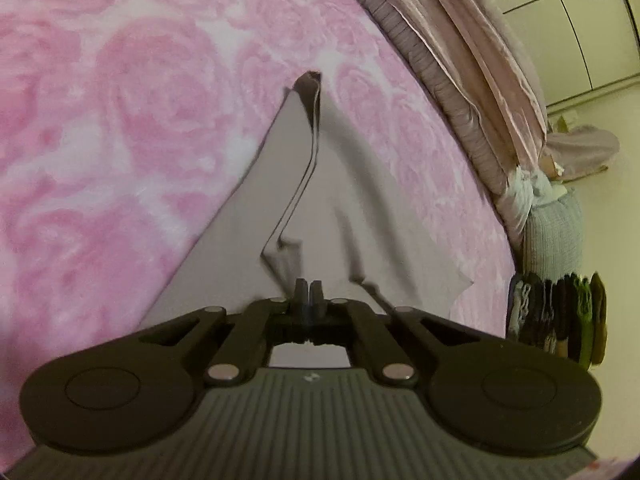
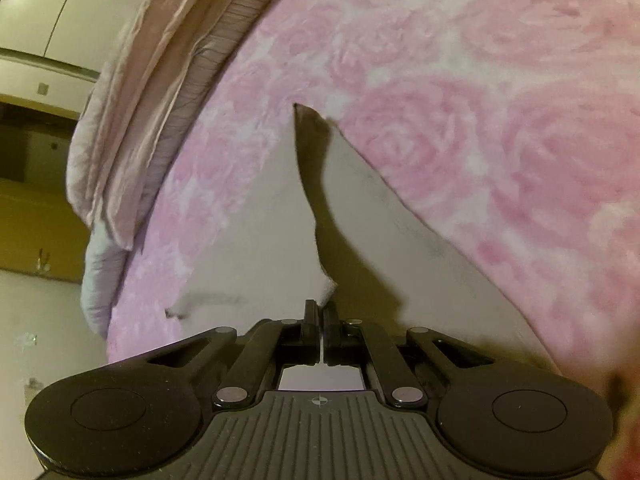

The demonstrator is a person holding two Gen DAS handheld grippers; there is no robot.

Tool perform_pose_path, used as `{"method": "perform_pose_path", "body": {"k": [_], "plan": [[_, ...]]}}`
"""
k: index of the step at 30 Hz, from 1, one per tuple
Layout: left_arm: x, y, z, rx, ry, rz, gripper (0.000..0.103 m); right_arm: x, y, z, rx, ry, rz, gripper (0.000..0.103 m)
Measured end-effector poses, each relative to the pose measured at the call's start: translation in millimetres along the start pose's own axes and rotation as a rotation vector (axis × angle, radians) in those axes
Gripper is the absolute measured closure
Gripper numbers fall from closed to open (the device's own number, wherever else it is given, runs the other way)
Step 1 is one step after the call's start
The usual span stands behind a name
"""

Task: Fold clothes
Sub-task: 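Fold the straps with both grippers down onto the top's body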

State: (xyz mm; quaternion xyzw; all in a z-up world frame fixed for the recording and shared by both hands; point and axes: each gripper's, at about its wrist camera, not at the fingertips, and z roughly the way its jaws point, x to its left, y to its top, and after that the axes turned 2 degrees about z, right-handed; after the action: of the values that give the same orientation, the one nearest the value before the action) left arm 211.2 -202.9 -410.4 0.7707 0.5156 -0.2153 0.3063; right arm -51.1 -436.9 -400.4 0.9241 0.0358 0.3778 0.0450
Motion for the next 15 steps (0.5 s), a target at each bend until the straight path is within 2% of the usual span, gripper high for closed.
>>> {"method": "perform_pose_path", "body": {"k": [5, 8, 11, 15], "plan": [[11, -17, -13, 0.014, 0.021, -0.035, 0.103, -19, -5, -6, 0.011, -0.047, 0.034, 0.103], [16, -8, -8, -0.010, 0.000, -0.120, 0.101, -18, 3, 5, -0.002, -0.044, 0.030, 0.103], [8, 4, 5, -0.027, -0.002, -0.097, 0.089, -15, 7, 8, -0.010, -0.030, 0.008, 0.103], [2, 16, 24, -0.014, -0.006, -0.103, 0.088, -11, 8, 9, -0.017, -0.016, -0.013, 0.103]]}}
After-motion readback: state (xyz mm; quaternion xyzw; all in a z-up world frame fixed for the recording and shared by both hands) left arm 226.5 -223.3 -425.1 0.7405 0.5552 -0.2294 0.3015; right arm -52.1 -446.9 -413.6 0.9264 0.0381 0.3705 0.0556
